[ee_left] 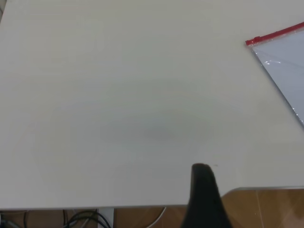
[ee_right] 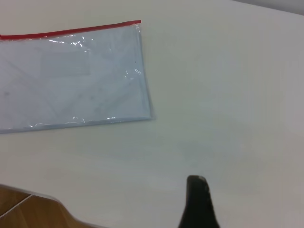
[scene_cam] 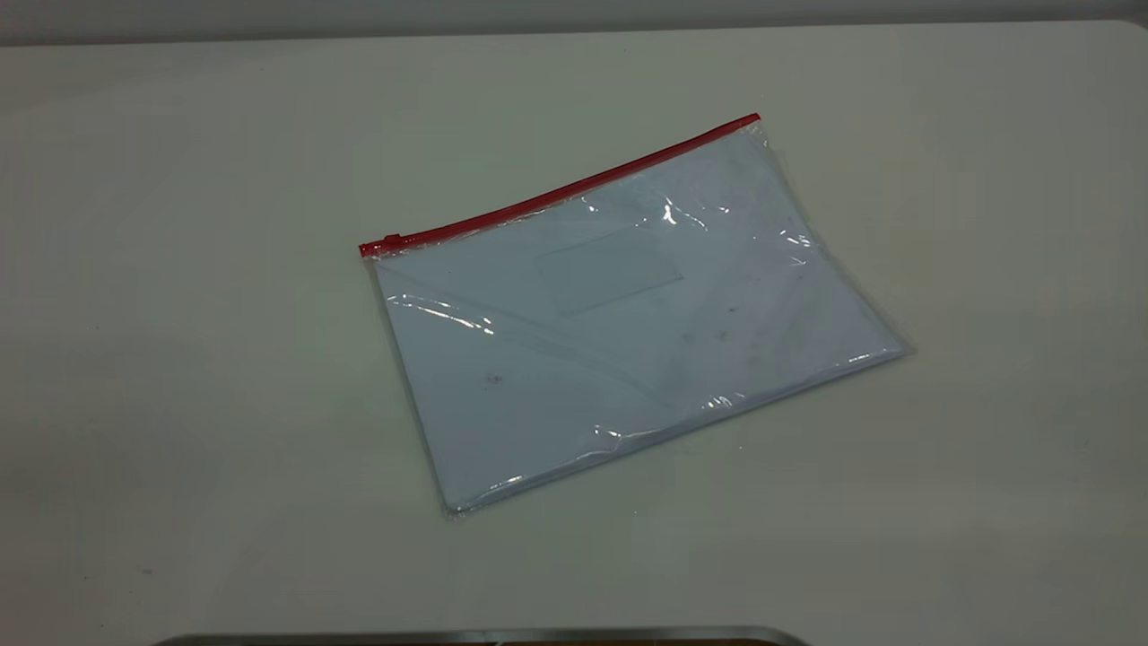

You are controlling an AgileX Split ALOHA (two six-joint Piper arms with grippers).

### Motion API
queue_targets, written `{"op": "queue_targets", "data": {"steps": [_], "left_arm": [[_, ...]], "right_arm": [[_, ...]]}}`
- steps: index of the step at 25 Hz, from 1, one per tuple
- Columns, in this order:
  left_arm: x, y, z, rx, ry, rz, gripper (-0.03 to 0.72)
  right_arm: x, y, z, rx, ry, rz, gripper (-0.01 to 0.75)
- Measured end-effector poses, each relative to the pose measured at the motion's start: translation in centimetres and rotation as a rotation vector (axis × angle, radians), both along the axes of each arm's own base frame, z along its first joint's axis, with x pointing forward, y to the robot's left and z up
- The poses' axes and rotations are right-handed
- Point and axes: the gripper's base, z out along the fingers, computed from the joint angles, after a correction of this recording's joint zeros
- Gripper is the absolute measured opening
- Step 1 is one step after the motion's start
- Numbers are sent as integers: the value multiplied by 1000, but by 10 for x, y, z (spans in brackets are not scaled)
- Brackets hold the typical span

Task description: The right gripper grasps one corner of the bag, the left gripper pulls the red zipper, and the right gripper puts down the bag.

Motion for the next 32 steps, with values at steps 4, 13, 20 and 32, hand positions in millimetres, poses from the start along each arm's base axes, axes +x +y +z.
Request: {"op": "queue_targets", "data": {"steps": [4, 13, 20, 32], "left_arm": [[0, 0, 0, 1, 0, -1, 586], [0, 0, 0, 2, 0, -2, 586], [0, 0, 0, 2, 0, -2, 586], [0, 0, 0, 2, 0, -2, 586]], "right_arm": [[0, 0, 0, 0, 0, 0, 588], [0, 0, 0, 0, 0, 0, 588], [-2, 0, 0, 1, -15, 0, 588], [-1, -9, 0, 10, -9, -116, 588]]}}
